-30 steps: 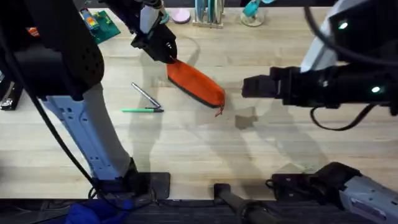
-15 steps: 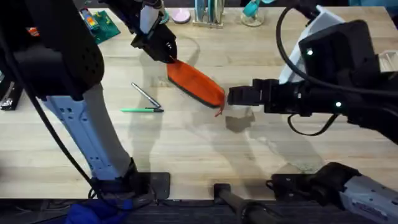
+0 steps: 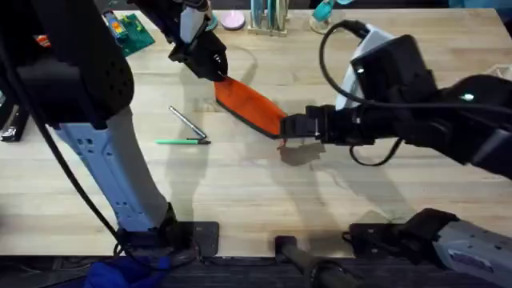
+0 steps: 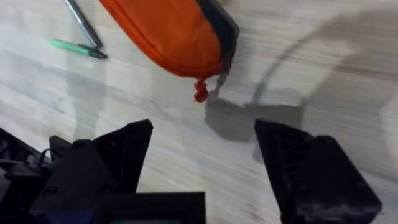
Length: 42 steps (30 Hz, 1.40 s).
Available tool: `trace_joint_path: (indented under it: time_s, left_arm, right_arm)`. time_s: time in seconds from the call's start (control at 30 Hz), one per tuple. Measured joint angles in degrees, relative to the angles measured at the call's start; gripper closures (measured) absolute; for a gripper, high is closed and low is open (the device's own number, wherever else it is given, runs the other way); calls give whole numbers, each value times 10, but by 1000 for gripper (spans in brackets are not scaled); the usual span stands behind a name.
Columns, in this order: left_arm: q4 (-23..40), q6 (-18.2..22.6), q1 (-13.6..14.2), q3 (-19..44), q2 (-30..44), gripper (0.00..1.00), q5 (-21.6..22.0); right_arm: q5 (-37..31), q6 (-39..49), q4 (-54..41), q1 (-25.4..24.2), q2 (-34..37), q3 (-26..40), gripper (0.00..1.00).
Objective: Unzip the bag, pick up the pens from the table one at a time and place them inside, then zip the bag closed.
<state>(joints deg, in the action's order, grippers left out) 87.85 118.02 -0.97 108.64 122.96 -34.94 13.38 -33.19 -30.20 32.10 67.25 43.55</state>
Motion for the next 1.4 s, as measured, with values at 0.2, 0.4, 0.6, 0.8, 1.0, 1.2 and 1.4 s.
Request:
trace_joint_path:
  time_s: [0.2,0.4,0.6,0.8,1.0,1.2,1.4]
  left_arm:
    - [0,0,0,0,0,959,0]
    - [0,0,0,0,0,959,0]
    - [0,0,0,0,0,959,0]
    - [0,0,0,0,0,959,0]
    - [0,0,0,0,0,959,0]
    - [0,0,1,0,0,959,0]
    - [0,0,1,0,0,959,0]
  right_arm:
    - [11,2,45,0,85,0,6]
    - [31,4,97,0,129,-1,6]
    - [45,9,118,0,156,-1,7]
    - [47,14,122,0,160,-1,49]
    - [47,19,127,-1,172,-1,307]
    - [52,19,129,0,179,-1,555]
    - [56,19,128,0,180,-1,792]
